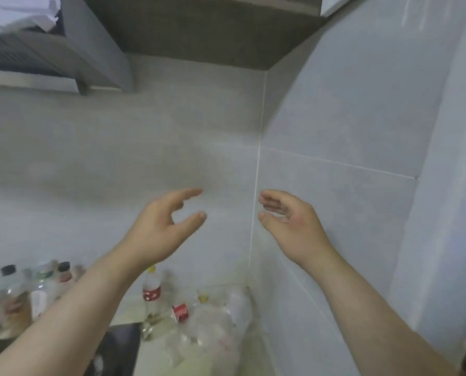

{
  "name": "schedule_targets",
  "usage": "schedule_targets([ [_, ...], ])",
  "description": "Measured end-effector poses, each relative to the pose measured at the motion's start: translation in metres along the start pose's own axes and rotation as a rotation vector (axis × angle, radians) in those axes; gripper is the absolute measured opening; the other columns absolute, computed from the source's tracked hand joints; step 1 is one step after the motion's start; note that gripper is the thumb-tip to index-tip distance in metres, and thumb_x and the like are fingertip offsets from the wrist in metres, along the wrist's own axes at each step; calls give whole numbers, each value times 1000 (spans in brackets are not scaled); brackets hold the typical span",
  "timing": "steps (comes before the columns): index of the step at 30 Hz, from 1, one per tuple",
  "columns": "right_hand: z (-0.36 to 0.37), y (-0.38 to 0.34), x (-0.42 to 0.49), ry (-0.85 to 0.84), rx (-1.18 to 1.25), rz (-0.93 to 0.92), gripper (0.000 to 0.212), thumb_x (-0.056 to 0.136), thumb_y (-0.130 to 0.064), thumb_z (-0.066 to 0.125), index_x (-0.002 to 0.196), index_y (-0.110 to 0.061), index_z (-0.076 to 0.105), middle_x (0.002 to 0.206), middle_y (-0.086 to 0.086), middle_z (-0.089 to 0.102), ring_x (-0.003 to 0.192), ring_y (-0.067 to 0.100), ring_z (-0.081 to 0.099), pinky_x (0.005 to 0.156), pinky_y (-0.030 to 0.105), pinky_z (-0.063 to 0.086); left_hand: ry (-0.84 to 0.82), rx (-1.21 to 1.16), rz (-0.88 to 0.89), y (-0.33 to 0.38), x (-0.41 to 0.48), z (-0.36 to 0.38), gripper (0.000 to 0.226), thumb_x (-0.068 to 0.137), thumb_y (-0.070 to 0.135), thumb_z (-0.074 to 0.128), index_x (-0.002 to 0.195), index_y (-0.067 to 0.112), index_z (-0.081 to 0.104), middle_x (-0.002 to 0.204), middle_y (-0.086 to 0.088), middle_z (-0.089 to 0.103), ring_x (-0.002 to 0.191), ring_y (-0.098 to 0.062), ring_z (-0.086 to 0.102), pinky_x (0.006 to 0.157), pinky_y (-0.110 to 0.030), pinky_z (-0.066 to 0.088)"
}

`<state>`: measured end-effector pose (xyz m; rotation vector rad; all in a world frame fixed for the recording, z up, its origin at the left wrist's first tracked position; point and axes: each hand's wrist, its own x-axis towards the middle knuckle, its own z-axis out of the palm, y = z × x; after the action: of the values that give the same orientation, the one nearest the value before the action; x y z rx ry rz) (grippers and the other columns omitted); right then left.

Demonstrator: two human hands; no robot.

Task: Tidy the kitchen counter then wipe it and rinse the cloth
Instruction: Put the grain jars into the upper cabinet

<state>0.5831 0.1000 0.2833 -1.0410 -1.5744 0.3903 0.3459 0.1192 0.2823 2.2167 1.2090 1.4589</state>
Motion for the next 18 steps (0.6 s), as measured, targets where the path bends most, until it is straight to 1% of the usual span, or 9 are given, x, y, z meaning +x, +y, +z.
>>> schedule_targets([
  [2,4,21,-22,-28,21,66,33,86,-6,67,111,-26,60,109,-7,65,105,4,61,85,10,47,-40,-33,-55,-5,-24,15,69,65,68,51,127,36,54,130,18,53,117,-8,50,87,-29,46],
  [4,10,43,-44,-60,35,133,33,86,-7,66,110,-28,59,110,-8,65,104,3,61,82,6,45,-68,-66,-123,-14,-49,28,59,71,62,58,124,38,53,129,20,53,118,-9,50,87,-27,45],
  [6,18,64,-65,-102,39,203,34,86,-10,66,112,-30,60,110,-12,65,105,-1,60,79,3,44,-101,-76,-191,-23,-72,38,46,77,54,62,121,43,53,126,25,52,118,-9,50,88,-24,42],
  [7,22,74,-76,-120,40,233,34,85,-11,67,111,-32,60,110,-13,65,106,-1,60,78,4,44,-117,-76,-218,-29,-84,43,44,75,57,61,117,47,52,125,27,51,116,-8,51,90,-24,42],
  [10,38,104,-105,-150,35,308,35,85,-11,67,106,-38,58,106,-17,64,105,-1,61,84,11,47,-134,-97,-293,-47,-118,54,45,63,66,52,105,52,50,122,22,56,114,-6,54,95,-24,42],
  [12,48,121,-122,-188,30,364,35,86,-11,66,107,-37,57,106,-18,62,105,-1,60,88,14,48,-145,-106,-363,-64,-138,61,42,63,65,54,103,51,52,119,25,56,113,-5,55,94,-21,41],
  [14,59,137,-137,-228,21,415,33,86,-14,66,111,-35,57,109,-18,62,106,-1,59,87,10,45,-171,-93,-408,-83,-157,67,39,67,62,57,104,50,53,119,25,58,111,-3,56,93,-19,41],
  [16,69,155,-149,-256,12,457,32,86,-18,67,114,-33,59,110,-18,62,107,0,58,86,11,44,-203,-63,-439,-102,-172,72,37,71,59,59,106,49,54,121,20,59,111,-1,56,94,-21,42],
  [18,80,177,-159,-271,13,513,30,86,-20,67,110,-35,58,108,-18,62,107,0,59,87,14,46,-240,-40,-485,-125,-186,80,26,81,42,67,102,50,54,118,18,60,108,-4,57,93,-23,44],
])
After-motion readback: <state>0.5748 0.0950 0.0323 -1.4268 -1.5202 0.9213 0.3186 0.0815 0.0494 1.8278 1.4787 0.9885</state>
